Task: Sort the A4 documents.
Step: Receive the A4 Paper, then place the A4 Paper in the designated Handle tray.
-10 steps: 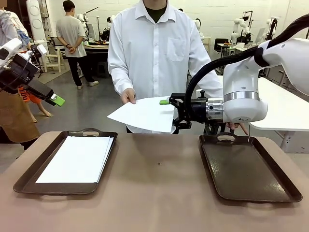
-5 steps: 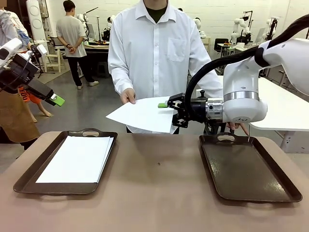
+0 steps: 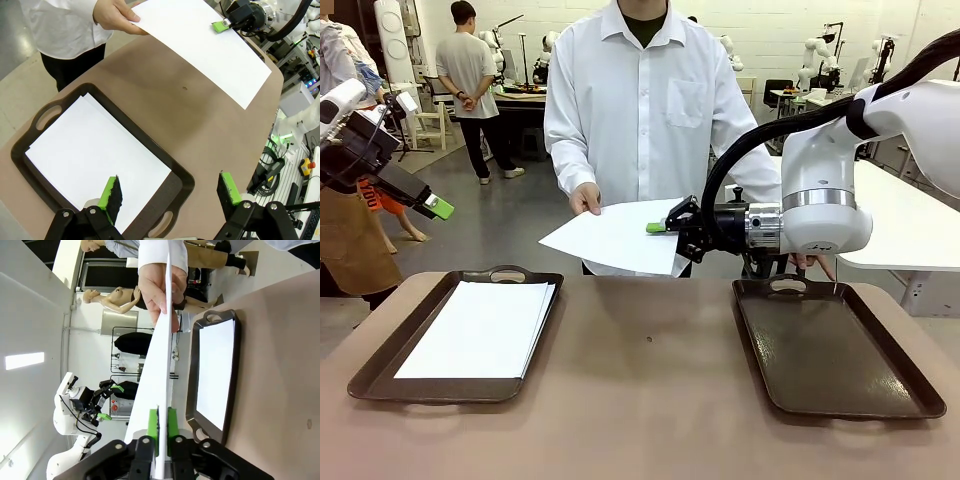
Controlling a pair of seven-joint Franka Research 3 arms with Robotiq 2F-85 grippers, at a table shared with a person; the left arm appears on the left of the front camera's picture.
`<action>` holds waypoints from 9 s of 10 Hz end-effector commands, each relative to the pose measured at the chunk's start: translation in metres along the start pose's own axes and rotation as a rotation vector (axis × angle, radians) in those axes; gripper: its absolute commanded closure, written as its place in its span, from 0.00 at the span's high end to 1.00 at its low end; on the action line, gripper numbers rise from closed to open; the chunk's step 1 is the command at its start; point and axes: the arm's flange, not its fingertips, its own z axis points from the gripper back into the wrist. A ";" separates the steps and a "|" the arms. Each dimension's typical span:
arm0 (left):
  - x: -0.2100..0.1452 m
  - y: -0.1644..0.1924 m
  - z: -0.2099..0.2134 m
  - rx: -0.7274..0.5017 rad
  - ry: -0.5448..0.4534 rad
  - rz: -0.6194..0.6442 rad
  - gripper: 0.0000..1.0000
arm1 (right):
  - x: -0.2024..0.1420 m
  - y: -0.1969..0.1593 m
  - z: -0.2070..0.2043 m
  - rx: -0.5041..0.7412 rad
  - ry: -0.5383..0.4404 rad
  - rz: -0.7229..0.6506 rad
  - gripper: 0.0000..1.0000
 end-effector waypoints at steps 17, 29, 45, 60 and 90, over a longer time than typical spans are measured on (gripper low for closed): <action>-0.001 0.001 0.001 -0.002 0.000 -0.013 0.99 | 0.000 0.001 0.000 0.007 0.006 0.000 0.00; -0.001 0.001 0.001 -0.002 0.000 -0.013 0.99 | -0.023 0.006 0.227 0.078 0.202 0.003 0.01; -0.001 0.001 0.001 -0.002 0.000 -0.013 0.99 | 0.019 -0.107 0.286 -0.180 0.094 0.053 0.01; -0.001 0.001 0.001 -0.002 0.000 -0.013 0.99 | 0.063 -0.102 0.283 -0.723 0.160 0.122 0.01; -0.001 0.001 0.001 -0.002 0.000 -0.013 0.99 | 0.061 -0.101 0.280 -1.081 0.124 0.130 1.00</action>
